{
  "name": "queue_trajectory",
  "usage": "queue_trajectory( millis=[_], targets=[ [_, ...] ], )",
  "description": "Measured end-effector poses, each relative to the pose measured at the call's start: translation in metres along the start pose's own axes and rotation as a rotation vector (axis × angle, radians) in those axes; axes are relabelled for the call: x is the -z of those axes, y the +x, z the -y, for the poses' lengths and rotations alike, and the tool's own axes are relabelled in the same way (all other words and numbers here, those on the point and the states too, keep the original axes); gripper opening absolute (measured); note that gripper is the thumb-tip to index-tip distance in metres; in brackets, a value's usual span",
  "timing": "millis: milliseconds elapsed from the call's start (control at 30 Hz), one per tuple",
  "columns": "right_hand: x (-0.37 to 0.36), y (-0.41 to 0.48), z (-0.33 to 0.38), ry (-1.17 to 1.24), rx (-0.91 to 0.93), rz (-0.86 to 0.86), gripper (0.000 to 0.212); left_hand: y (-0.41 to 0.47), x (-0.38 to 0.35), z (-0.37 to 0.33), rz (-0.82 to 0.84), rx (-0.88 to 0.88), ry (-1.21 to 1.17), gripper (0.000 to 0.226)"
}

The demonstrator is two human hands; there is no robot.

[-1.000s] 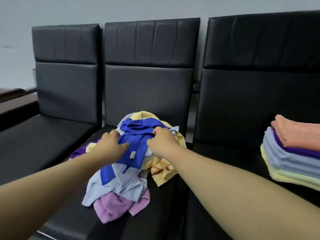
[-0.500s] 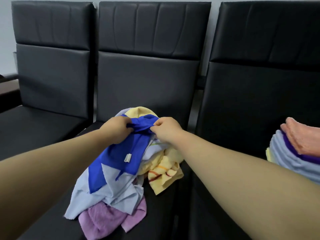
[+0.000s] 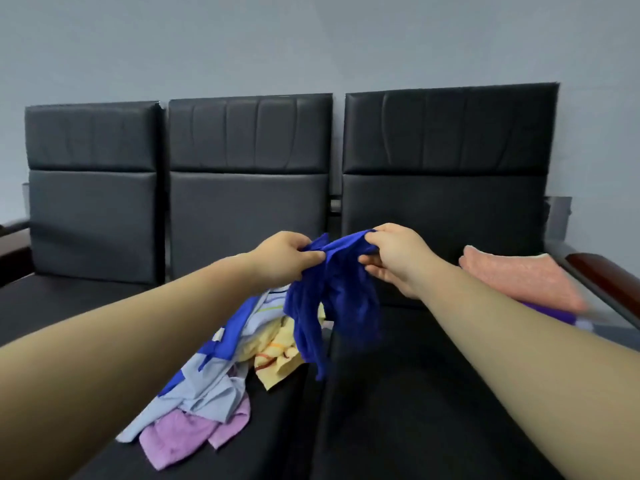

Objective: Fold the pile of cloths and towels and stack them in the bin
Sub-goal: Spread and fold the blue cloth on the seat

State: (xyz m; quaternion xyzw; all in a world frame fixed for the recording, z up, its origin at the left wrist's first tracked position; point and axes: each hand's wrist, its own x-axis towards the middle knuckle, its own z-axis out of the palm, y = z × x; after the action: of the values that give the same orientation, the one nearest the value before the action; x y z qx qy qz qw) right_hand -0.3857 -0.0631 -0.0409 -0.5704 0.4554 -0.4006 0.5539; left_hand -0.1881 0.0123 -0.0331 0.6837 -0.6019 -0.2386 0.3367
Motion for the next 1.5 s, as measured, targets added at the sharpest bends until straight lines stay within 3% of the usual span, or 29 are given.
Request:
queue_trajectory(
  millis=[267,400,533,600,767,900,967,1033,1133,1267,1400,1500],
  targets=[
    [0.121,-0.072,-0.060,-0.191,-0.016,-0.133,0.013,-0.030,-0.126,-0.041,0.214,0.060,-0.174,0.028],
    [0.146,-0.099,-0.113,-0.311,-0.074,-0.116,0.016,-0.040,-0.176,-0.016,0.210,0.112,-0.071,0.032],
    [0.147,-0.113,-0.157,-0.400,-0.135,-0.065,0.012,-0.052,-0.205,0.023,0.089,0.137,0.046,0.009],
    [0.142,-0.114,-0.158,-0.451,-0.137,-0.033,0.009,-0.059,-0.212,0.034,0.058,0.146,-0.076,0.024],
    [0.133,-0.108,-0.148,-0.474,-0.091,-0.008,0.007,-0.058,-0.206,0.019,0.231,-0.063,-0.192,0.028],
    [0.127,-0.104,-0.146,-0.441,-0.063,0.014,0.010,-0.065,-0.218,0.016,0.272,-0.228,0.213,0.024],
    [0.124,-0.099,-0.142,-0.413,-0.040,0.031,0.011,-0.060,-0.220,0.021,0.221,-0.257,0.271,0.016],
    [0.124,-0.096,-0.141,-0.386,-0.024,0.037,0.012,-0.053,-0.218,0.024,0.187,-0.231,0.218,0.013],
    [0.127,-0.092,-0.146,-0.341,-0.035,0.025,0.012,-0.047,-0.217,0.030,0.272,-0.220,0.145,0.011],
    [0.141,-0.088,-0.148,-0.327,-0.042,-0.033,0.011,-0.042,-0.208,0.037,0.378,-0.111,-0.201,0.011],
    [0.153,-0.087,-0.150,-0.388,-0.027,-0.077,0.010,-0.038,-0.196,0.039,0.313,-0.036,-0.415,0.011],
    [0.152,-0.090,-0.150,-0.393,-0.044,-0.058,0.009,-0.041,-0.192,0.035,0.241,-0.015,-0.384,0.017]
  ],
)
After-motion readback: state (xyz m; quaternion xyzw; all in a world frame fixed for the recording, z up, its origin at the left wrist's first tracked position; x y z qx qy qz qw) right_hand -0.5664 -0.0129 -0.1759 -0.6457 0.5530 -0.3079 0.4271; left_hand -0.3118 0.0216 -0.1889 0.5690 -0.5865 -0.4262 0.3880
